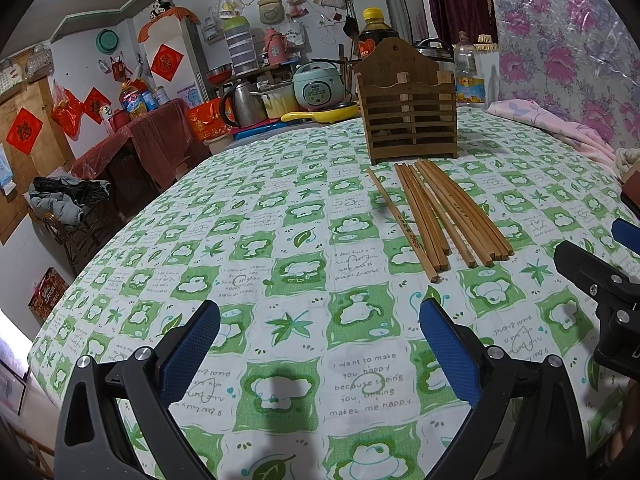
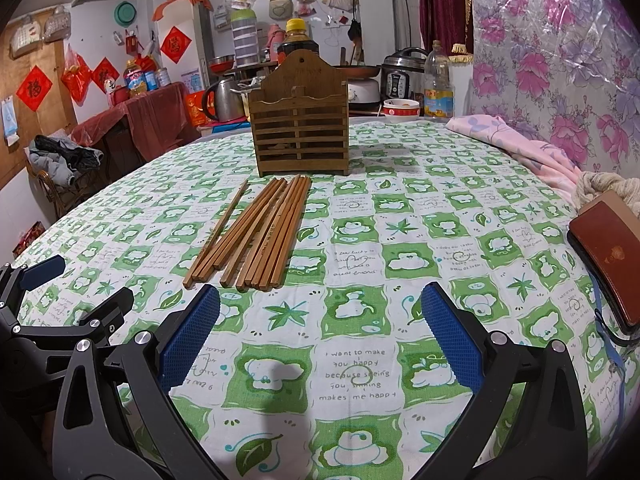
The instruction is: Organize utensils
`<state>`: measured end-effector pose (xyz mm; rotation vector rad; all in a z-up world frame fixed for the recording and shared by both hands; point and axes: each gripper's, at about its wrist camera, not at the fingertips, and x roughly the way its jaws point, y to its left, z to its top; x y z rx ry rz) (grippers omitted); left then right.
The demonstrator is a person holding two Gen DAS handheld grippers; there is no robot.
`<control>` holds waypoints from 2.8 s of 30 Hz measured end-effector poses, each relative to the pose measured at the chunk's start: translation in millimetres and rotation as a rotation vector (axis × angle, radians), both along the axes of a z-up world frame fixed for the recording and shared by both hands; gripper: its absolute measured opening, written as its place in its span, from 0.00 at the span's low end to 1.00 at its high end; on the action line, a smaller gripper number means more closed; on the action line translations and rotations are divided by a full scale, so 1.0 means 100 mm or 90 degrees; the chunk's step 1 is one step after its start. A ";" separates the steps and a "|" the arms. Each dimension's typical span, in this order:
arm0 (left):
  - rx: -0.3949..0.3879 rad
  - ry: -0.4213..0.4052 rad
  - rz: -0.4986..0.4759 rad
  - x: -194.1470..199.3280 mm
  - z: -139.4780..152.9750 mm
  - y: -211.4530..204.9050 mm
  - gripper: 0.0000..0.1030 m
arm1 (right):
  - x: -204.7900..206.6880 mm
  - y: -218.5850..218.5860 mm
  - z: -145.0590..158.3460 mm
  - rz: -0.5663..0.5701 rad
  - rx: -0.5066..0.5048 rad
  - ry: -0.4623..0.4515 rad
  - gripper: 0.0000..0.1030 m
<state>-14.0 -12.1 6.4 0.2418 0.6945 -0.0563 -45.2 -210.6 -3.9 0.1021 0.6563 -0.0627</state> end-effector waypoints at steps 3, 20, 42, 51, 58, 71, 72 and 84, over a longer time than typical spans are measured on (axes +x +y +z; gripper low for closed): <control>0.001 0.001 0.000 0.00 0.00 0.00 0.95 | -0.01 -0.01 0.00 0.000 0.000 0.000 0.95; 0.003 0.004 0.001 0.01 -0.01 -0.01 0.95 | -0.01 -0.02 0.00 -0.001 0.000 0.000 0.95; 0.010 0.241 -0.046 0.71 -0.18 -0.09 0.95 | 0.82 -0.46 -0.02 -0.035 0.107 0.130 0.95; -0.058 0.281 -0.101 0.90 -0.22 0.04 0.96 | 0.85 -0.61 -0.14 -0.025 0.192 0.149 0.95; -0.051 0.297 -0.117 0.98 -0.22 0.02 0.96 | 0.89 -0.78 -0.25 -0.038 0.279 0.165 0.95; 0.054 0.232 -0.142 0.88 -0.16 -0.29 0.95 | 0.89 -0.79 -0.25 -0.037 0.281 0.166 0.95; 0.060 0.228 -0.128 0.94 -0.16 -0.26 0.95 | 0.88 -0.79 -0.25 -0.037 0.280 0.166 0.95; -0.035 0.269 -0.032 1.27 -0.20 0.27 0.95 | 0.87 -0.62 -0.15 0.000 0.221 0.147 0.95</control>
